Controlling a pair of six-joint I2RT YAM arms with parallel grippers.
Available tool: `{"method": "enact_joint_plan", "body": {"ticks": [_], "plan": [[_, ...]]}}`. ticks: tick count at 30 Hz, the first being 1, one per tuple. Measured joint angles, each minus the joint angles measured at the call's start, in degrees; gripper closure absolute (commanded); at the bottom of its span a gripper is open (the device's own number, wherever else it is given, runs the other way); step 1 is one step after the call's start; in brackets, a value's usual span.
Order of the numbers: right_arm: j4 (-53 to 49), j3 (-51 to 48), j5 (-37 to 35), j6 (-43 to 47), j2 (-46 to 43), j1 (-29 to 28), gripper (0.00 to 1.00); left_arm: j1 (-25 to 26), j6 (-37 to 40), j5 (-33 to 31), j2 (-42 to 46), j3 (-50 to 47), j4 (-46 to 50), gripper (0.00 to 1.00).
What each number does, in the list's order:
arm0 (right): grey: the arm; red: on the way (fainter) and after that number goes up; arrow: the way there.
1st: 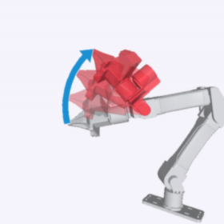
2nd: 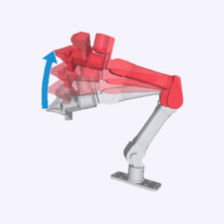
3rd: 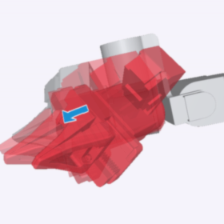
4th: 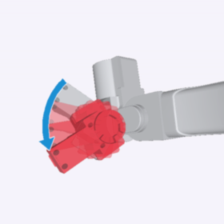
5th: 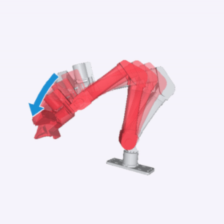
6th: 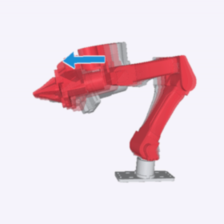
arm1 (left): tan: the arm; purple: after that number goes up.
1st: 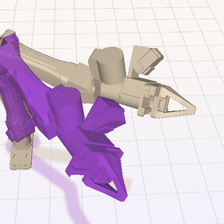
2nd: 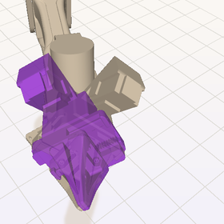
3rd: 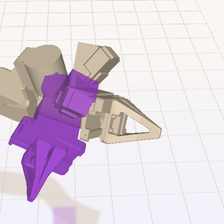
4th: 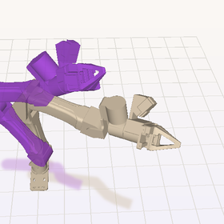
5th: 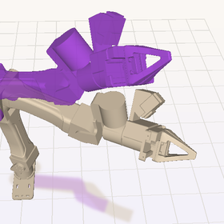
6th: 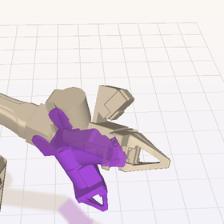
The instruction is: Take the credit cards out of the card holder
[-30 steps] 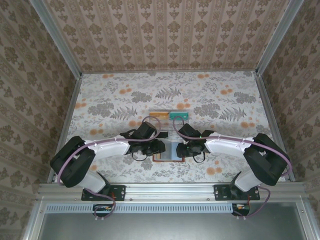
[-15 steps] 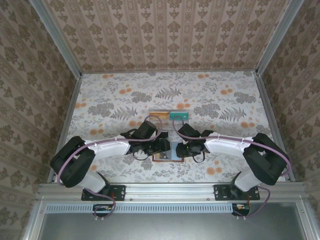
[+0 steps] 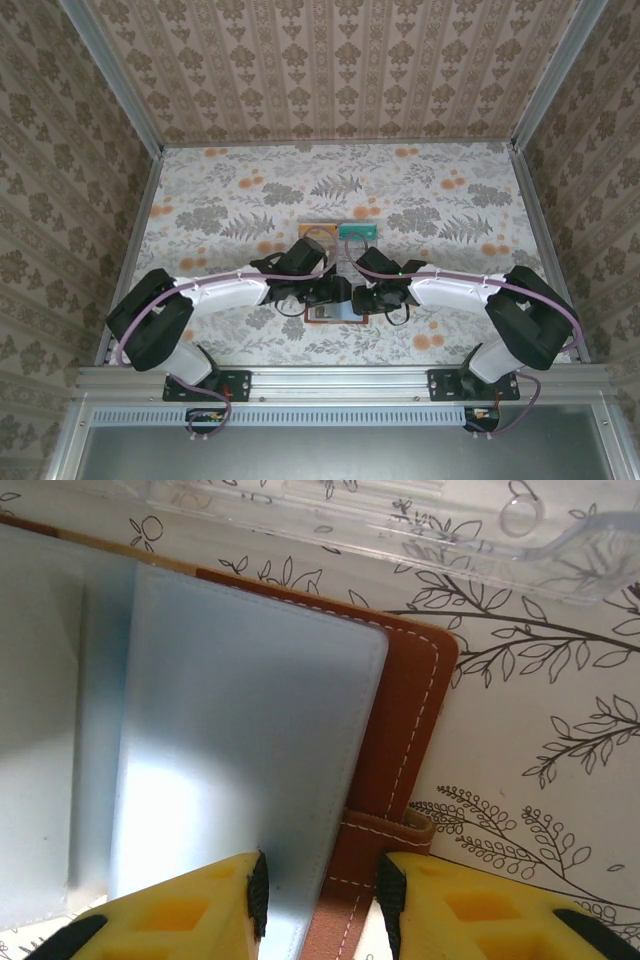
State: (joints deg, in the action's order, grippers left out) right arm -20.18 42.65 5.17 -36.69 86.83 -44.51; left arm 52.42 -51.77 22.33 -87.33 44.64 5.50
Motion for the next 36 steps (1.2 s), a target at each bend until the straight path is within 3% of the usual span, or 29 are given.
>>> {"method": "enact_joint_plan", "body": {"ticks": [14, 36], "plan": [[0.2, -5.9, -0.4, -2.6, -11.7, 6.2, 0.59, 1.9, 2.6, 4.3, -6.9, 5.8, 0.1, 0.38], [-1.2, -6.7, -0.6, -4.1, -14.6, 6.7, 0.58, 1.8, 3.6, 6.6, -7.5, 7.7, -0.5, 0.45]]}}
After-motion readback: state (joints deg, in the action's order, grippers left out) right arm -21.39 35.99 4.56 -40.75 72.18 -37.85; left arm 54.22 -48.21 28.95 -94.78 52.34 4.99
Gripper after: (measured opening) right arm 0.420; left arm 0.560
